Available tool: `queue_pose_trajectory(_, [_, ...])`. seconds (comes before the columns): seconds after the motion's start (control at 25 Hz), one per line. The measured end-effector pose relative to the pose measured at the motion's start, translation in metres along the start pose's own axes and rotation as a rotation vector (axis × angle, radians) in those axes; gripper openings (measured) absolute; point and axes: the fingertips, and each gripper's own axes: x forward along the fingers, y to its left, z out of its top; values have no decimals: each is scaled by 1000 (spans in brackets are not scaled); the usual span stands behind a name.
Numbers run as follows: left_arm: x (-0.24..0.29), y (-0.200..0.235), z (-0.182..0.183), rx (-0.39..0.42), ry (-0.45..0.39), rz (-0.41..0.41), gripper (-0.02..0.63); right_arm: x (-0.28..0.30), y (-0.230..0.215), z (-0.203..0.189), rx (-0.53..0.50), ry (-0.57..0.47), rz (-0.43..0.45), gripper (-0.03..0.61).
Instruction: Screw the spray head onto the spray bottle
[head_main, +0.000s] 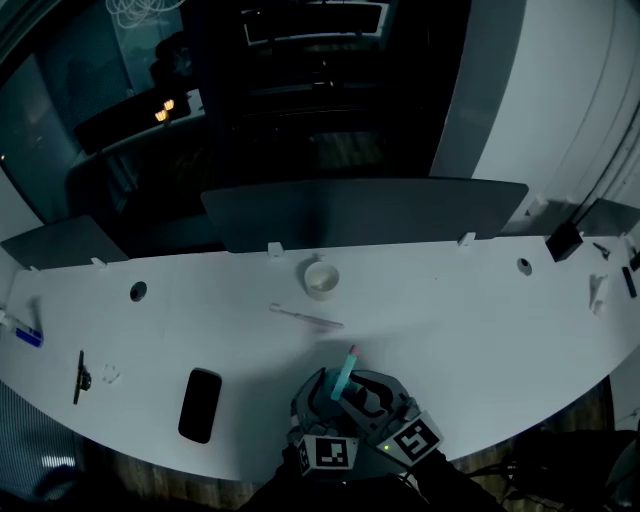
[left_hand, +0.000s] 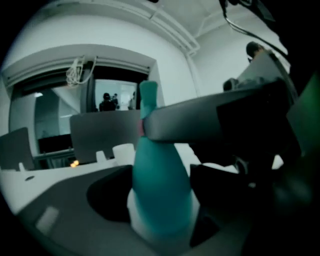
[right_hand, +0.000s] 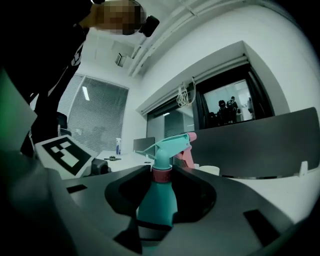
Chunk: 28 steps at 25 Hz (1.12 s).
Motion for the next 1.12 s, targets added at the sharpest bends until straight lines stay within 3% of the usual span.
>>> queue_pose_trajectory(0.12, [0,0,-5,-48,9,71,362,-1,0,-2,24,9,-20,122])
queue_pose_trajectory(0.32, [-2,-1,6,-28,-61,-27,370,0,2,-1,8,13,16,123])
queue_pose_trajectory(0.36, [-4,0,9,-40,-78,-43,375,0,2,-1,17,10,13,134])
queue_pose_trajectory(0.44, [-8,2,16,-49,-111,-71,419,-3,1,0,43,3,-1,227])
queue_pose_trajectory(0.48, [-11,2,18,-35,-120,-85,428,-6,-1,1,48,1,-12,233])
queue_pose_trajectory(0.6, [-25,5,19,3,-125,-118,439,-22,-6,6,41,7,-65,232])
queue_pose_trajectory(0.76, [-42,25,24,-71,-160,-120,439,-37,-11,10,34,4,-174,232])
queue_pose_trajectory(0.96, [-63,62,35,-87,-208,-62,437,-48,-12,13,-12,-27,-289,232])
queue_pose_trajectory(1.04, [-78,81,48,-128,-227,11,358,-57,-12,17,-41,-15,-336,230])
queue_pose_trajectory(1.12, [-95,95,57,-148,-234,100,174,-72,-16,16,-66,31,-416,197])
